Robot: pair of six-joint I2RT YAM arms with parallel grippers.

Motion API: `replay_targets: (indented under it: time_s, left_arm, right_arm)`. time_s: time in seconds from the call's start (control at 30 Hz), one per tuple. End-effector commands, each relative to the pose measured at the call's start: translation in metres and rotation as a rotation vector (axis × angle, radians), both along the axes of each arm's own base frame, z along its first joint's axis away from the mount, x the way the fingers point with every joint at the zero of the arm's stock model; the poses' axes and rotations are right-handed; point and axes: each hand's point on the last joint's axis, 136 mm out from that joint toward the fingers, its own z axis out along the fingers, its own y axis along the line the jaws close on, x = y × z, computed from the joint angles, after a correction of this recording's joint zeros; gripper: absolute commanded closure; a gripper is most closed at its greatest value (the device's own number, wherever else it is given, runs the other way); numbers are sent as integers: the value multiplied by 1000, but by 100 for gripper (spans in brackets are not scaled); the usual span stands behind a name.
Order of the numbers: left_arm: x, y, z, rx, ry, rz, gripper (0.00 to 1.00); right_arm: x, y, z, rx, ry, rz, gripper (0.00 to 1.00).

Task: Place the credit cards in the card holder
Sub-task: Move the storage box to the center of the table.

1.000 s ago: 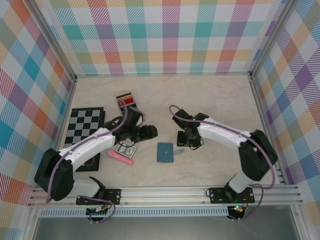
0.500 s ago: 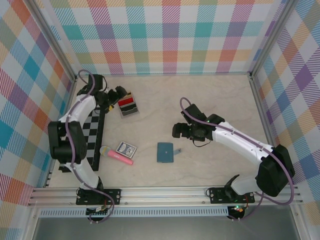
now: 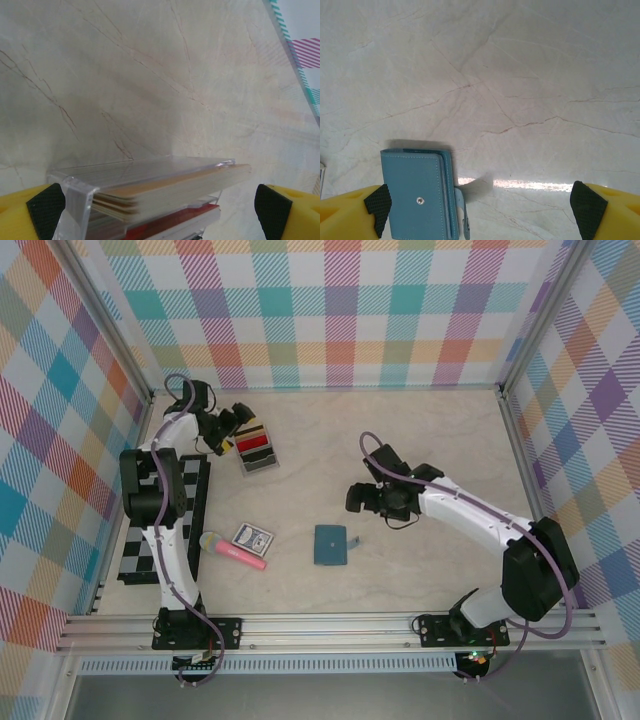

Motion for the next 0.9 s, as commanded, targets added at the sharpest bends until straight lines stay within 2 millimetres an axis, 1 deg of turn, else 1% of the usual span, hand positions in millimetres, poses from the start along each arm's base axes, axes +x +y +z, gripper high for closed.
replay_targets:
  time_s: [0.0, 0.13, 0.2, 0.3, 0.43, 0.6, 0.8, 0.87]
  left_arm:
    - [6, -19, 4, -75, -20, -46, 0]
    - [6, -44, 3, -116, -29, -118, 0]
    - [4, -60, 2, -120, -33, -168, 0]
    - [1, -88, 3, -143, -36, -245, 0]
    - [-9, -129, 5, -154, -42, -360, 0]
    - [-27, -178, 3, -159, -16, -458, 0]
    - [-56, -229, -4, -167, 20, -530, 0]
    - [-64, -245, -4, -176, 16, -553, 0]
  right_arm:
    - [5, 0, -2, 28, 3, -5, 5]
    - [6, -4, -6, 51, 13, -22, 5]
    - [7, -7, -8, 75, 23, -40, 5]
    - [7, -10, -12, 130, 42, -65, 6]
    - [5, -14, -18, 193, 64, -94, 6]
    - [3, -21, -23, 234, 91, -136, 7]
    - [0, -28, -24, 273, 105, -173, 9]
    - [-2, -31, -26, 274, 114, -187, 10]
